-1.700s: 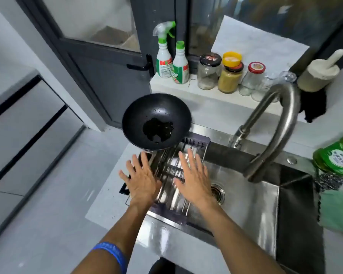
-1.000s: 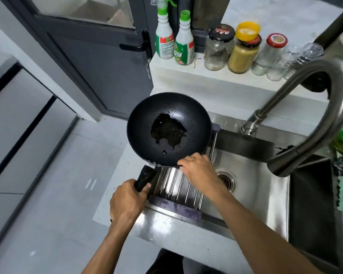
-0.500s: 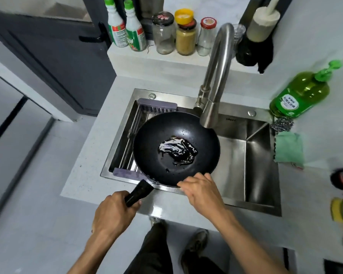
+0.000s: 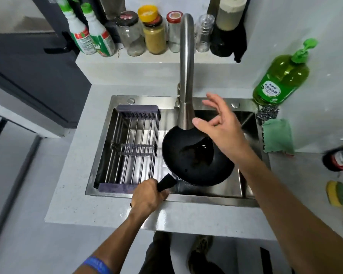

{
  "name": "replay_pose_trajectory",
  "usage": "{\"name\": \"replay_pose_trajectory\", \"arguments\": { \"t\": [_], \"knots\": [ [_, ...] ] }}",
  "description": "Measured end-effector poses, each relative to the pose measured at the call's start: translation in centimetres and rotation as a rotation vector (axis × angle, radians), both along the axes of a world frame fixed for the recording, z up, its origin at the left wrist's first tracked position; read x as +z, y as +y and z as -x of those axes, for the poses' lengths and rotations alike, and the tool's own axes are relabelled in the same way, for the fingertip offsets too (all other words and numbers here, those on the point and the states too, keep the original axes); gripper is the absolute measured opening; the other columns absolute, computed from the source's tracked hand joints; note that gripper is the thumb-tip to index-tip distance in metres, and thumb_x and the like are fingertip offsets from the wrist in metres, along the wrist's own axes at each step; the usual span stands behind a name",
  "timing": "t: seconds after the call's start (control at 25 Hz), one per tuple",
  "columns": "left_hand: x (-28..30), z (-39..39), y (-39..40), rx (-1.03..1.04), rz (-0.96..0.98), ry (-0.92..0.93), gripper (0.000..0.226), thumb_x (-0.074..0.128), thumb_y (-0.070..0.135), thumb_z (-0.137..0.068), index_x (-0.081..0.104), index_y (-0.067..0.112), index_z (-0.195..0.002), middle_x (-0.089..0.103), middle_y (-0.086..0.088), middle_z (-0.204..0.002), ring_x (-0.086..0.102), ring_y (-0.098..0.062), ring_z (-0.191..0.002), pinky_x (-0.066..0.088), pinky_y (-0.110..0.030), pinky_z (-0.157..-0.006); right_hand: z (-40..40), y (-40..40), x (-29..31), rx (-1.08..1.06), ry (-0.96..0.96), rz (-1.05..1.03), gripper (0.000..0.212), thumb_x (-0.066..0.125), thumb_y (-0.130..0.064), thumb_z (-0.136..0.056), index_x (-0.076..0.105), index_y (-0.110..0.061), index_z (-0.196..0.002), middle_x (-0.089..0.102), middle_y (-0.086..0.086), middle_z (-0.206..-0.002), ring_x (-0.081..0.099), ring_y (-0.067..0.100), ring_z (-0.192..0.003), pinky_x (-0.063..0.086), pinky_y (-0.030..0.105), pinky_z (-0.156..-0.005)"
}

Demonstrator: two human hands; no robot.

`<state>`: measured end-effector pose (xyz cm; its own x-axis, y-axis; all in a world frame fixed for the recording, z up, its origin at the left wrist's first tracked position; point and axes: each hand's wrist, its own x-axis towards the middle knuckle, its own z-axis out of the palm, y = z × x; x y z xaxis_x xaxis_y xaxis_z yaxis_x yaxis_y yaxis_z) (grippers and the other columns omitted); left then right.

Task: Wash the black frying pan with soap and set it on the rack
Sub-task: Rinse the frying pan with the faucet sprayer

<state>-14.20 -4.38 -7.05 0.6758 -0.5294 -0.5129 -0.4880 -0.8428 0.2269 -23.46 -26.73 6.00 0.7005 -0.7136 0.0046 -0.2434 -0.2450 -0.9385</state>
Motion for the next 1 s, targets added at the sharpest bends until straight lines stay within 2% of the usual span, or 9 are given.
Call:
{"name": "replay_pose_trajectory", "arguments": {
  "t": [0.12,0.16,0.24,0.44,0.56,0.68,0.8,0.92,1.0],
  "knots": [
    [-2.2,-0.6,-2.2,-0.034,-0.020,-0.034,0.033,0.066,0.047,-0.083,0.065,0.016,-0.091,0.070,-0.002,-0.082,0.064,-0.020,-0.071,0.054,-0.031,-0.065,-3.9,-0.9,2.3,0.099,0.033,0.105,0.036,0.073,-0.028,-0.088,0.062,-0.020,-0.122,0.066,-0.028,-0.088,0.050,-0.002,-0.047,0.037,0.008,-0.051],
    [-2.7,-0.9,-2.7,-0.051,-0.033,-0.045,0.031,0.065,0.044,-0.085,0.065,0.014,-0.093,0.069,-0.002,-0.083,0.065,-0.020,-0.072,0.055,-0.031,-0.066,-4.6,-1.0,2.3,0.091,0.041,0.160,0.029,0.072,-0.025,-0.088,0.066,-0.014,-0.114,0.061,-0.031,-0.068,0.049,-0.001,-0.044,0.033,0.008,-0.048],
    [-3.5,-1.6,-3.4,-0.067,-0.039,-0.056,0.027,0.063,0.037,-0.086,0.065,0.012,-0.096,0.069,-0.004,-0.087,0.066,-0.022,-0.075,0.055,-0.031,-0.069,-4.7,-1.6,1.6,0.071,0.060,0.249,0.020,0.073,-0.022,-0.086,0.067,-0.012,-0.102,0.054,-0.033,-0.053,0.045,0.005,-0.042,0.033,0.011,-0.046],
    [-5.4,-3.5,-3.0,-0.161,-0.056,-0.111,0.030,0.065,0.039,-0.087,0.067,0.013,-0.101,0.060,-0.002,-0.092,0.054,-0.016,-0.086,0.049,-0.028,-0.083,-1.5,-5.1,0.1,-0.136,0.129,0.348,0.019,0.075,-0.023,-0.081,0.062,-0.012,-0.088,0.056,-0.015,-0.057,0.047,0.000,-0.045,0.037,0.014,-0.052],
    [-6.6,-3.9,-2.6,-0.234,-0.093,-0.142,0.037,0.062,0.052,-0.086,0.067,0.018,-0.101,0.056,-0.002,-0.110,0.046,-0.018,-0.102,0.039,-0.028,-0.094,-0.4,-7.7,-0.5,-0.234,0.213,0.356,0.014,0.076,-0.024,-0.082,0.064,-0.021,-0.088,0.051,-0.020,-0.051,0.050,-0.002,-0.049,0.031,0.009,-0.051],
    [-6.2,-4.1,-2.2,-0.203,-0.069,-0.052,0.042,0.060,0.056,-0.086,0.066,0.017,-0.101,0.057,-0.003,-0.113,0.050,-0.020,-0.104,0.043,-0.030,-0.090,-0.8,-9.2,-1.1,-0.286,0.252,0.346,0.019,0.076,-0.026,-0.080,0.068,-0.016,-0.094,0.062,-0.015,-0.065,0.056,0.001,-0.058,0.043,0.022,-0.061],
    [-3.1,-6.4,-5.6,-0.012,0.232,0.042,0.042,0.058,0.048,-0.090,0.066,0.012,-0.110,0.067,-0.006,-0.098,0.064,-0.026,-0.095,0.051,-0.034,-0.079,-1.0,-9.6,-1.7,-0.292,0.271,0.331,0.026,0.072,-0.030,-0.074,0.069,-0.015,-0.095,0.071,0.001,-0.082,0.065,0.021,-0.076,0.053,0.036,-0.075],
    [1.9,-10.5,-14.2,0.218,0.601,0.114,0.032,0.058,0.030,-0.093,0.061,0.012,-0.119,0.064,0.001,-0.084,0.064,-0.022,-0.084,0.049,-0.031,-0.077,-1.4,-9.1,-2.3,-0.294,0.249,0.215,0.022,0.070,-0.029,-0.072,0.068,-0.023,-0.092,0.073,-0.002,-0.083,0.068,0.017,-0.081,0.056,0.041,-0.082],
    [4.5,-13.1,-19.8,0.196,0.662,0.159,0.042,0.063,0.037,-0.090,0.055,0.018,-0.126,0.064,0.002,-0.084,0.061,-0.018,-0.084,0.046,-0.029,-0.081,-1.6,-8.7,-2.4,-0.320,0.237,0.166,0.018,0.072,-0.024,-0.074,0.068,-0.025,-0.091,0.073,-0.006,-0.083,0.068,0.012,-0.080,0.057,0.041,-0.082]
  ]
}}
